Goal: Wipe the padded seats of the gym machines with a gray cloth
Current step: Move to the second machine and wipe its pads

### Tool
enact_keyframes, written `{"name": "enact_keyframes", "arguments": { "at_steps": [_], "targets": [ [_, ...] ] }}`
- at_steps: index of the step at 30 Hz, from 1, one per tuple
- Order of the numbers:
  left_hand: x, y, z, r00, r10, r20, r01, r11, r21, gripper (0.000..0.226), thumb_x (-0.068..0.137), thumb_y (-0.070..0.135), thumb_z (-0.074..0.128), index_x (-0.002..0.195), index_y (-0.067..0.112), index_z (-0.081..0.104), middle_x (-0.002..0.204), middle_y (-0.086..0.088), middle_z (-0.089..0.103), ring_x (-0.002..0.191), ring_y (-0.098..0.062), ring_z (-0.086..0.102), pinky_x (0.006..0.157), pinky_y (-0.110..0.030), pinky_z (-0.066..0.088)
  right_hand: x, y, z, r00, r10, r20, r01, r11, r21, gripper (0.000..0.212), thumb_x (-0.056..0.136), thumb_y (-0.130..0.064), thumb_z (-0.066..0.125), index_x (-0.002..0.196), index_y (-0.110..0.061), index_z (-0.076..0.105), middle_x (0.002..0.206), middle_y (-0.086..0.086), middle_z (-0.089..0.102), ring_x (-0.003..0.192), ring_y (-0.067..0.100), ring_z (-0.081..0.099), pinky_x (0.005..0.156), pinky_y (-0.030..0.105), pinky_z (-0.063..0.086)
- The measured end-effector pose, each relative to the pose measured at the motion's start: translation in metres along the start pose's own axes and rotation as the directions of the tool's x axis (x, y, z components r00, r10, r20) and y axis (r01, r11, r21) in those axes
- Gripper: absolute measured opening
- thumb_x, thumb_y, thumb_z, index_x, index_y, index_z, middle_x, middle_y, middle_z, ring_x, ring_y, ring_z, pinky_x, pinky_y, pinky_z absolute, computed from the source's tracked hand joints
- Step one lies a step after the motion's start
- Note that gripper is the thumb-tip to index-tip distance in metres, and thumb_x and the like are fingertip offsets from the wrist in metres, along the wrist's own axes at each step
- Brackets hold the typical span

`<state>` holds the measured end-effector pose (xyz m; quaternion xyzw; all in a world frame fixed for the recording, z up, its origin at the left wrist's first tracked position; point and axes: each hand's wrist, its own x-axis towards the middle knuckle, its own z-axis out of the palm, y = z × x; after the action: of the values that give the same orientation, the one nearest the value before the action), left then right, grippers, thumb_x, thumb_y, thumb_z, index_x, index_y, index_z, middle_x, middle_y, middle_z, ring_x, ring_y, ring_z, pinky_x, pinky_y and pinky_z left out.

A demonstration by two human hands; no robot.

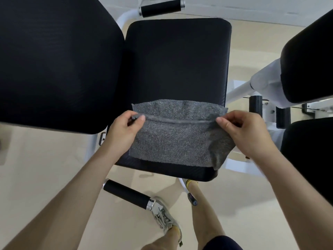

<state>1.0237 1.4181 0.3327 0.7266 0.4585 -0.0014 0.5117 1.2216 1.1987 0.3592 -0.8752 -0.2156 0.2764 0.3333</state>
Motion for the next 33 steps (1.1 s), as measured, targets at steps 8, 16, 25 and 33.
{"name": "enact_keyframes", "arguments": {
  "at_steps": [8, 16, 25, 33],
  "targets": [
    [0.037, 0.026, 0.022, 0.932, -0.015, -0.361, 0.011, 1.0, -0.012, 0.046, 0.097, 0.044, 0.045, 0.06, 0.017, 0.038, 0.051, 0.006, 0.036, 0.047, -0.008, 0.034, 0.051, -0.03, 0.029, 0.036, -0.007, 0.004, 0.976, -0.072, -0.207, 0.026, 0.976, -0.216, 0.033, 0.09, -0.045, 0.054, 0.086, -0.013, 0.063, 0.077, 0.004, 0.059, 0.07, 0.022, 0.052, 0.061, 0.031, 0.035],
    [0.041, 0.011, 0.031, 0.944, 0.087, -0.319, 0.05, 0.916, 0.397, 0.032, 0.091, 0.036, 0.057, 0.119, 0.022, 0.058, 0.119, -0.007, 0.046, 0.113, -0.025, 0.041, 0.095, -0.026, 0.032, 0.05, -0.008, -0.002, 0.999, -0.046, 0.008, 0.046, 0.983, -0.177, 0.045, 0.08, -0.021, 0.072, 0.121, -0.027, 0.056, 0.109, -0.003, 0.042, 0.088, 0.015, 0.051, 0.087, 0.022, 0.038],
    [0.006, 0.003, 0.012, 0.954, -0.112, -0.277, 0.178, 0.958, 0.226, 0.03, 0.088, 0.014, 0.062, 0.117, 0.022, 0.06, 0.109, -0.003, 0.066, 0.104, -0.019, 0.06, 0.088, -0.032, 0.047, 0.063, -0.053, 0.002, 0.935, -0.095, 0.341, 0.273, 0.806, -0.525, 0.016, 0.083, -0.021, 0.066, 0.097, -0.018, 0.07, 0.094, 0.008, 0.063, 0.09, 0.031, 0.057, 0.07, 0.031, 0.04],
    [-0.071, -0.054, -0.045, 0.836, -0.206, -0.509, 0.173, 0.979, -0.111, 0.041, 0.08, -0.008, 0.059, 0.08, 0.032, 0.063, 0.084, 0.016, 0.064, 0.076, 0.005, 0.057, 0.066, -0.007, 0.041, 0.024, -0.12, 0.036, 0.701, -0.183, 0.689, 0.434, 0.877, -0.208, 0.009, 0.076, -0.024, 0.067, 0.074, -0.025, 0.058, 0.066, -0.008, 0.059, 0.06, 0.004, 0.051, 0.058, 0.024, 0.041]
  ]
}}
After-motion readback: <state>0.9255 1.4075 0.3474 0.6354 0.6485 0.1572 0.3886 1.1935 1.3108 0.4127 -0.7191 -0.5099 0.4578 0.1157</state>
